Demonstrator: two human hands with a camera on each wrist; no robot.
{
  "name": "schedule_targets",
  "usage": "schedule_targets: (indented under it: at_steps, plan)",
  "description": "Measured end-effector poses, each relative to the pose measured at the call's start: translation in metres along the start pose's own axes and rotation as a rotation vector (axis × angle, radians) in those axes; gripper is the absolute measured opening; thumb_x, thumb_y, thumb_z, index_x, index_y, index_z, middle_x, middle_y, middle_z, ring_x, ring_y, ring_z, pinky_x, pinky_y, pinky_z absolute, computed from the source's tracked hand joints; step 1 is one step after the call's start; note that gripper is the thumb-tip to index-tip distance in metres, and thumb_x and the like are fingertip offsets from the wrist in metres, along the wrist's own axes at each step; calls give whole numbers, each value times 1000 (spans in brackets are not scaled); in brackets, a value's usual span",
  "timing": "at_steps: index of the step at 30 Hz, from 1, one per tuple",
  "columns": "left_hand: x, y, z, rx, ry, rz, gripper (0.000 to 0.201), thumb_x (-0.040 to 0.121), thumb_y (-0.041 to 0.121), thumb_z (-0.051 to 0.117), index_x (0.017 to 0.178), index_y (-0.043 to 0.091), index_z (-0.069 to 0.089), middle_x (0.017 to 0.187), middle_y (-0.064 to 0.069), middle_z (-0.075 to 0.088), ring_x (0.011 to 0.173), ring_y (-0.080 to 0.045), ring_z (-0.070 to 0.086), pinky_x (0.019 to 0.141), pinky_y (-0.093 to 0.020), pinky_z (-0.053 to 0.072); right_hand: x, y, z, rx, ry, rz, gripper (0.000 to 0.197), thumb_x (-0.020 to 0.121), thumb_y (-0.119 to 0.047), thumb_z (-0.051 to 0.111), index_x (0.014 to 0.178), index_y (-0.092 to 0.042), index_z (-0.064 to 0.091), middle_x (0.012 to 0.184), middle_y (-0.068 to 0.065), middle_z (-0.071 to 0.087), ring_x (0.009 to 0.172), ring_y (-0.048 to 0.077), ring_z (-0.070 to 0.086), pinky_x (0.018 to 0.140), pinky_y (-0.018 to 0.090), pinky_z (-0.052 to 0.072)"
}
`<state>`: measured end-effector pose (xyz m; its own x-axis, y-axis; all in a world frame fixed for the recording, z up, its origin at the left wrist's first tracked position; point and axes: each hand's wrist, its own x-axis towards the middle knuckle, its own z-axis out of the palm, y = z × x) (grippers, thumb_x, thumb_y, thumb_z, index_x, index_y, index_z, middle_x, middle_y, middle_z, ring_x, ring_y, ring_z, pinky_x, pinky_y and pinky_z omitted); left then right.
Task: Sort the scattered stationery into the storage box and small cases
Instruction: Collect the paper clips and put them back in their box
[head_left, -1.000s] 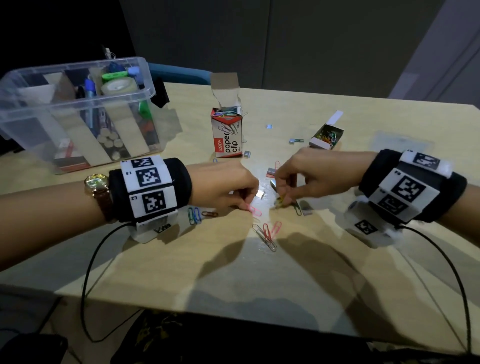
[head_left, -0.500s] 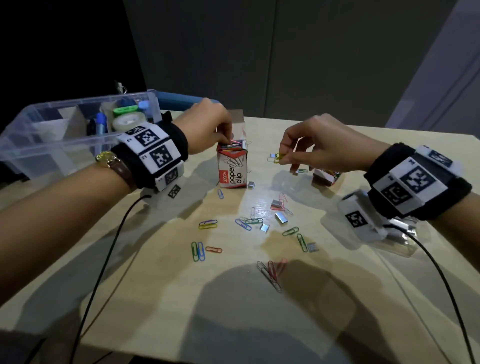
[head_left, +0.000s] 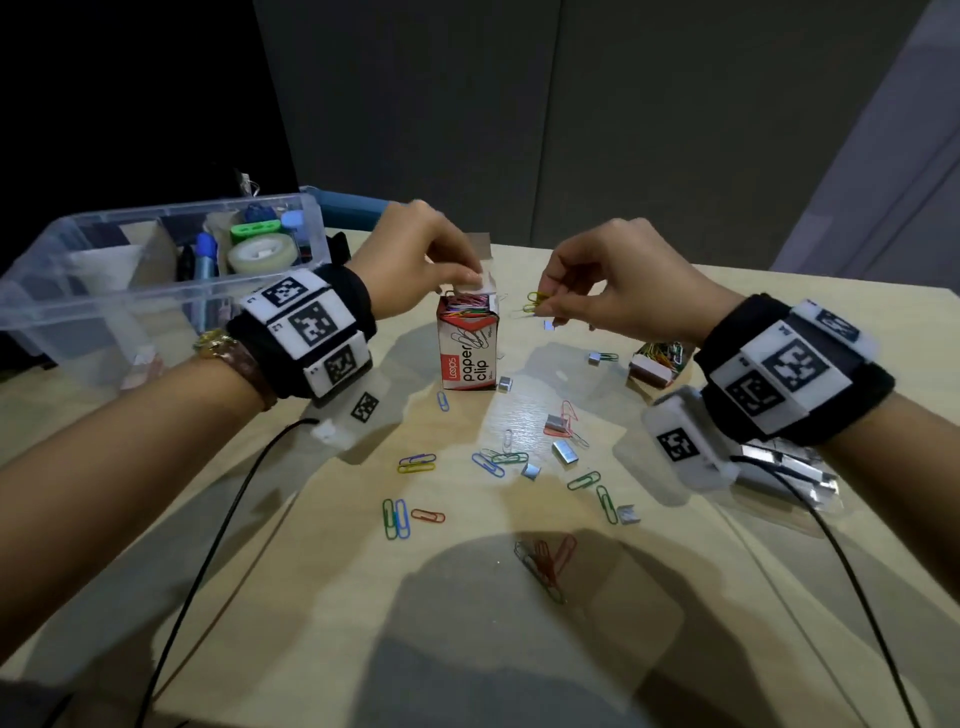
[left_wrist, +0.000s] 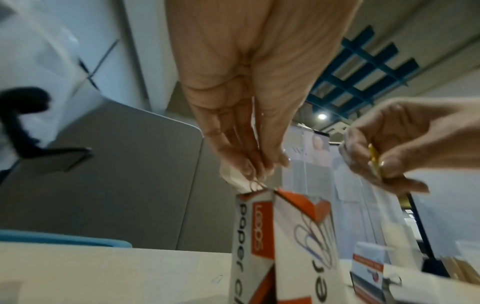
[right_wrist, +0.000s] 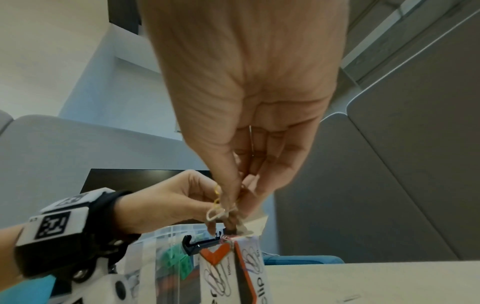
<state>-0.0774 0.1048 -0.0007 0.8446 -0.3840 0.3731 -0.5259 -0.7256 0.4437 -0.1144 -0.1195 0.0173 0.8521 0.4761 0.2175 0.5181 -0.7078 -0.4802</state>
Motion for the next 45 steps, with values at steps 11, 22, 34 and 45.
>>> schedule_targets:
  at_steps: [11,22,34,45]
  plan:
    - [-28,-20,-1,20,-70,-31,23,89,16,68,111,15,74,101,-1,64,81,-10,59,54,-16,50,50,-22,38,-259,50,-6,9,86,-22,71,81,-26,65,79,-9,65,79,12,65,72,33,56]
    - [-29,-25,2,-37,-70,-42,18,88,20,69,105,19,75,98,3,64,79,-6,55,68,-4,39,58,-21,33,-254,-116,-53,11,85,-15,73,94,-19,78,88,-5,71,79,7,64,76,23,54]
    - [-15,-25,-6,-70,-106,-112,8,77,28,79,83,32,76,94,6,66,90,-19,61,81,-44,54,48,-22,37,-392,5,-58,10,85,-38,72,94,-36,76,86,-13,66,81,9,61,51,19,32]
    - [-4,-22,-12,60,-181,-31,13,78,30,78,89,35,76,101,8,60,94,-13,53,84,-42,51,38,-15,27,-521,-98,-167,24,94,-40,57,115,-44,67,102,-21,59,93,3,36,57,20,32]
